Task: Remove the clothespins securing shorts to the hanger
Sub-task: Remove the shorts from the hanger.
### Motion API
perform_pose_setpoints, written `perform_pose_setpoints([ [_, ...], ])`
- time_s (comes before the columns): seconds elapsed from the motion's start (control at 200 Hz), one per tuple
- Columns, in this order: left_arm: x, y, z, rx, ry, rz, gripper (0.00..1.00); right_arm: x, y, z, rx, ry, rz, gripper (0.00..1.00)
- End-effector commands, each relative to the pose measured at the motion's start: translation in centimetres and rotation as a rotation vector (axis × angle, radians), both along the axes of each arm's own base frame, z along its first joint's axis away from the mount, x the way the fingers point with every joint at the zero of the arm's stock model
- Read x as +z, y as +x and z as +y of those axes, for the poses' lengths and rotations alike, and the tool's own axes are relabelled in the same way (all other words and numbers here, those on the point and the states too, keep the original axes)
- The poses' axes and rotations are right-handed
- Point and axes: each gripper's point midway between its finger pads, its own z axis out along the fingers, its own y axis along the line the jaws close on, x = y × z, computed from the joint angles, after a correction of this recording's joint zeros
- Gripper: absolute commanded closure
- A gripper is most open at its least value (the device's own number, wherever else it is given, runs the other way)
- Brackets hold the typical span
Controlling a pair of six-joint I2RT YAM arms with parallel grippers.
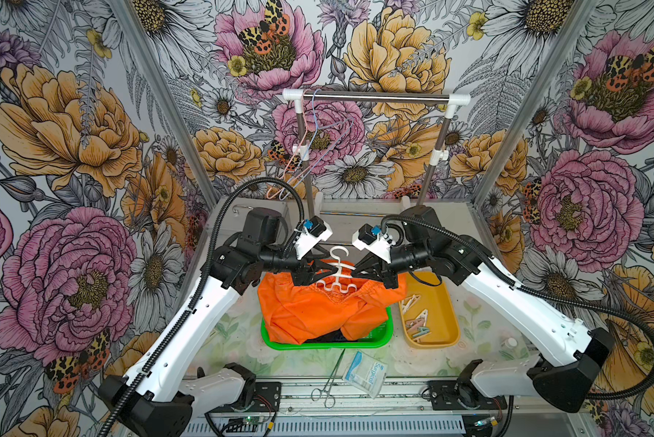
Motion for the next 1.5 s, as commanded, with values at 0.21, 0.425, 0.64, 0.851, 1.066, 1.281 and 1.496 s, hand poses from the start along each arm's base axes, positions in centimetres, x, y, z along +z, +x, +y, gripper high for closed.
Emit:
perform_pose_setpoints([
  [0.21,-0.6,-0.8,0.3,-0.02,-0.016,0.031,0.97,2.2,0.3,1.0,0.018,0.036,-0.056,1.0],
  [0.425,-0.6,-0.7,1.4,0.036,0.024,-0.07,1.0,2.7,1.0,0.9,-0.034,0.03,-0.05,0.99],
  [0.64,1.2,-0.9,2.5,0.107,-0.012,-0.182,1.0,3.3,1.3,0.8,-0.074,0.047,-0.046,0.75],
  [0.851,1.5,-1.7,3.1,0.116,-0.013,-0.231,1.0,5.0,1.7,0.1,-0.149,0.08,-0.08,0.53],
  [1.066,2.4,-1.9,3.4,0.16,-0.015,-0.364,1.0,7.5,3.9,-1.5,-0.388,0.149,-0.076,0.35],
  [1.281,4.1,-1.9,3.9,0.257,-0.075,-0.351,1.0,8.5,4.0,-3.9,-0.659,0.199,-0.112,0.19],
  [1.496,4.4,-2.4,3.8,0.26,-0.115,-0.328,1.0,7.5,3.5,-4.2,-0.851,0.173,-0.125,0.18],
])
